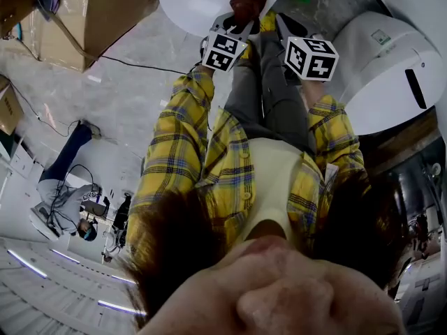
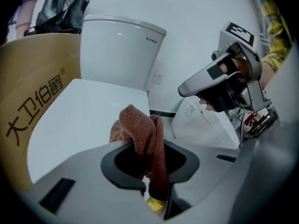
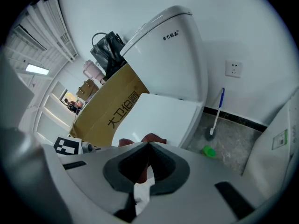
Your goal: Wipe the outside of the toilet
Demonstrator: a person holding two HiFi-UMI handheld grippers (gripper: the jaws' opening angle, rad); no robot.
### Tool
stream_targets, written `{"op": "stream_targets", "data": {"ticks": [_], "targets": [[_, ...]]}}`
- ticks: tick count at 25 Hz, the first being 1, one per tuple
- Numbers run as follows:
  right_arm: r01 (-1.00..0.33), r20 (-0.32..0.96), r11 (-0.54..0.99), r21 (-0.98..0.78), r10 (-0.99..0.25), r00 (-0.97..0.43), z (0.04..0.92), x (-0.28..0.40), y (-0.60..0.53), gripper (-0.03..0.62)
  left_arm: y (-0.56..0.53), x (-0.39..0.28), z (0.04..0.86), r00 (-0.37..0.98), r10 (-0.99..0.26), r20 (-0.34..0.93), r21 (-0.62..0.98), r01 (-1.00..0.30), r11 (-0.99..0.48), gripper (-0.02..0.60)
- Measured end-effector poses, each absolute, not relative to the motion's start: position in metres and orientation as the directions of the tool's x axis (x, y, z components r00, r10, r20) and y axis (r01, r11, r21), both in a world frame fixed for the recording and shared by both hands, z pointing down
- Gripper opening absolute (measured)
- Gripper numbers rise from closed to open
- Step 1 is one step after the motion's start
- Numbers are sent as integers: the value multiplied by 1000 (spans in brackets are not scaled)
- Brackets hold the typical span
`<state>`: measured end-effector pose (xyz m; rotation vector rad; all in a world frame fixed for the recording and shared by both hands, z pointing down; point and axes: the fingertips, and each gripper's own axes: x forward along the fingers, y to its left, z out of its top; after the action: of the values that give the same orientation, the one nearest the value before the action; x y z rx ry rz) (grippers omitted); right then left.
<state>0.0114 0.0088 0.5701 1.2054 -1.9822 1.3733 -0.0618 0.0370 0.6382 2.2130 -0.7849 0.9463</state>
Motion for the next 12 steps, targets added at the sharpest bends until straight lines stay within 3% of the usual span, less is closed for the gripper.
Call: {"op": "stream_targets", "data": {"ticks": [6,12], "targets": [[-844,745,123,-521,-417,-521,568,14,7,26,50,-45,629,615,-252,747,321,-666,-674,95],[-848,740,113,-518,-438,-511,564,20,5,26,37,-57,596,644,-328,692,300,-669,-680,96]]}}
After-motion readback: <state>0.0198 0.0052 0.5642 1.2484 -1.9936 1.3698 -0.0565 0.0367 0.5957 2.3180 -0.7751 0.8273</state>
